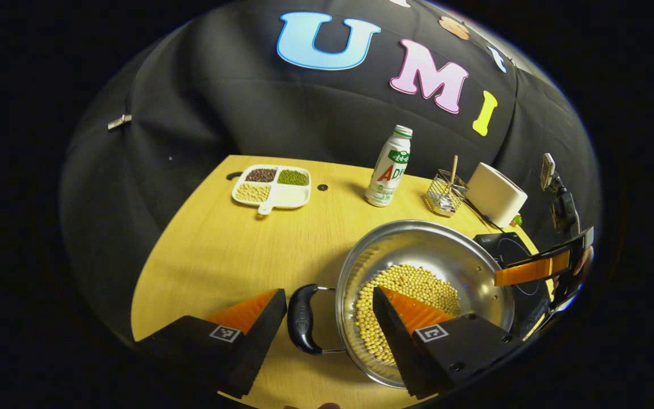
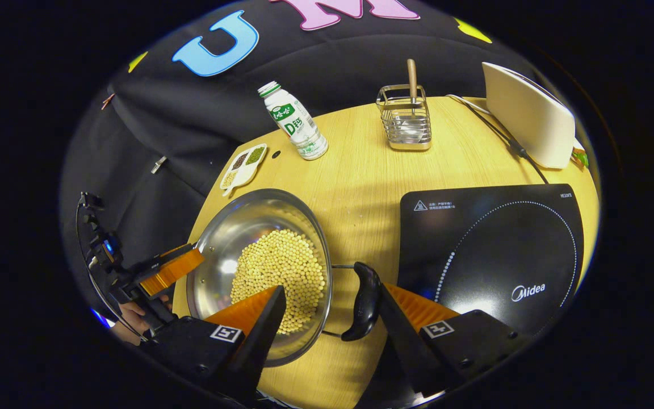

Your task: First push the handle of the pot to place it horizontally, then grasp the pot with both hands and set it on the induction cooktop.

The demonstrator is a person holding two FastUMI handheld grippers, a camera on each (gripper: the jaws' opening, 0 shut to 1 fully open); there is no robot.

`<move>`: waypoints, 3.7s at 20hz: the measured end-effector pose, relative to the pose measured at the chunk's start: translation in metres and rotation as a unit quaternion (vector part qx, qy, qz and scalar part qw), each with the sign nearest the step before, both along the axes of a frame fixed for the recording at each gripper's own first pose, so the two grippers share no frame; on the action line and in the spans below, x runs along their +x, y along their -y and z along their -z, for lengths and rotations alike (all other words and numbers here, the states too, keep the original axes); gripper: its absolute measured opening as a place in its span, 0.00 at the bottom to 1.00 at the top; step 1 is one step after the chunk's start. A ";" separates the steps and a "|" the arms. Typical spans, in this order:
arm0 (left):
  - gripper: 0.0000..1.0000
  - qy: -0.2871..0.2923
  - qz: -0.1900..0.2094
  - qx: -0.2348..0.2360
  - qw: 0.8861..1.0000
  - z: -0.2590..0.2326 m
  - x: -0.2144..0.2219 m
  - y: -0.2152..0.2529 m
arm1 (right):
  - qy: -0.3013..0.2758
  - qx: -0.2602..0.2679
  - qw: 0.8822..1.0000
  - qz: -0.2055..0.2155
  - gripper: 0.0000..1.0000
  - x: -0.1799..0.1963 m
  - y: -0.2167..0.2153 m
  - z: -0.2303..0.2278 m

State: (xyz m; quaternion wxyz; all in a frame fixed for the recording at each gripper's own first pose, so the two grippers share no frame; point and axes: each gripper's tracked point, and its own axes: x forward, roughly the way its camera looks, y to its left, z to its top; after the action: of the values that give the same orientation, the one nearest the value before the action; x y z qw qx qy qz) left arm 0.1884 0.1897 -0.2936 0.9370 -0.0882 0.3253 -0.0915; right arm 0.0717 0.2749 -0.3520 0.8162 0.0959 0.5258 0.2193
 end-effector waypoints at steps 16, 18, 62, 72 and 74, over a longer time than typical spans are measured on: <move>0.66 -0.056 -0.006 -0.024 0.998 0.039 -0.007 -0.024 | -0.005 -0.066 0.997 -0.029 0.68 0.007 -0.025 0.050; 0.66 -0.057 -0.006 -0.027 0.998 0.040 -0.008 -0.024 | -0.005 -0.070 0.997 -0.028 0.65 0.005 -0.024 0.053; 0.57 -0.077 0.054 -0.029 0.995 -0.067 -0.044 0.249 | 0.009 -0.065 0.994 0.088 0.57 -0.007 0.262 -0.083; 0.57 -0.090 0.041 -0.022 0.995 -0.046 -0.013 0.306 | -0.009 -0.069 0.994 0.081 0.57 0.034 0.313 -0.060; 0.57 -0.094 0.037 -0.023 0.995 -0.040 -0.008 0.313 | -0.014 -0.070 0.994 0.081 0.57 0.039 0.320 -0.053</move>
State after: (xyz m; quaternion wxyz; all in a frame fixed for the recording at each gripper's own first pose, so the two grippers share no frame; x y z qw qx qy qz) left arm 0.1800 -0.1233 -0.2540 0.8959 -0.1057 0.4130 -0.1249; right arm 0.1107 -0.0453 -0.2993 0.8287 0.0832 0.5416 0.1140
